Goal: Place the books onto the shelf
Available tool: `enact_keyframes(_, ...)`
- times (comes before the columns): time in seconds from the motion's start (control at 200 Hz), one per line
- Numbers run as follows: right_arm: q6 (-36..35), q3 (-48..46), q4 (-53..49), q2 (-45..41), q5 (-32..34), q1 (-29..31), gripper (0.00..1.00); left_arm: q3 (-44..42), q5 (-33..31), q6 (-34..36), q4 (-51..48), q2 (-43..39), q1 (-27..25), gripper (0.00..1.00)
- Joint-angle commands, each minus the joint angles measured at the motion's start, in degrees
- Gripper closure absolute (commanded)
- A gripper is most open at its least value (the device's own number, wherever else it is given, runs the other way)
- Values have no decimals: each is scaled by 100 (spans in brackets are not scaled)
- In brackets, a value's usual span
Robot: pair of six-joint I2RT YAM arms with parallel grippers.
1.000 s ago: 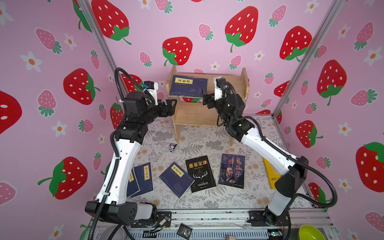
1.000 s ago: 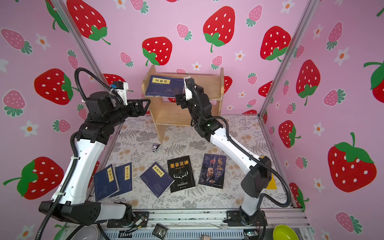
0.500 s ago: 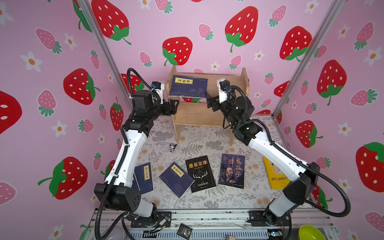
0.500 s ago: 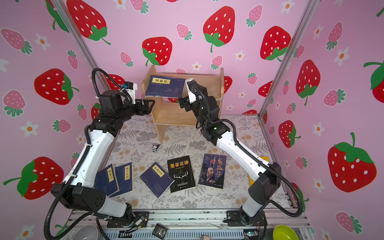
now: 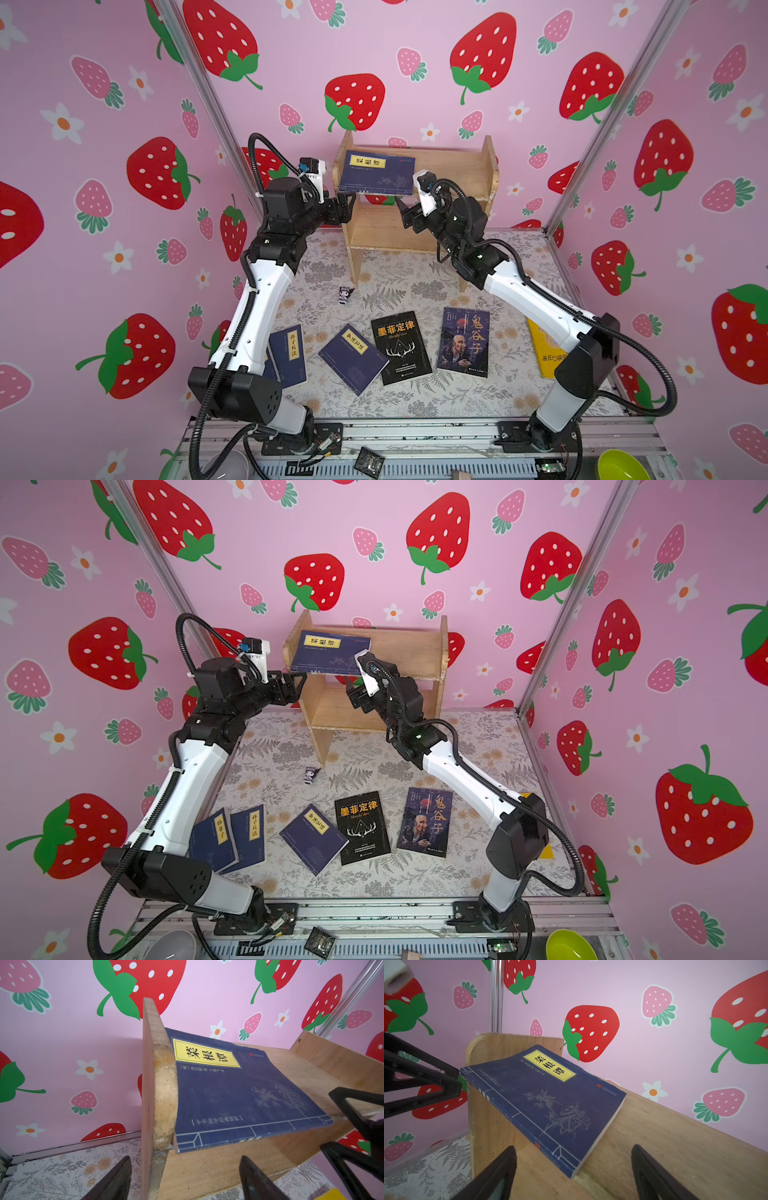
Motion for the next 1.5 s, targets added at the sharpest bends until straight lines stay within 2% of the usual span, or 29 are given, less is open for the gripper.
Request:
enact_keyframes(0.0,-79,137,265,88,136,-16,13,108,-113,-20,268,68,22,18)
enact_keyframes(0.49,173,295,469,296,236,-19,16,191,-377,-75,343,202,24,19)
enact_keyframes(0.86,70,446,451,494,356,-31,19,70,-377,-149,463,159,30,20)
enact_keyframes(1.326,-72,501,451,452,375,-34,18,-160,-534,-50,291,-142,30,17)
enact_keyframes(1.496,-13,451,486,322,347,-31,16,68,-712,26,159,-63,40,16)
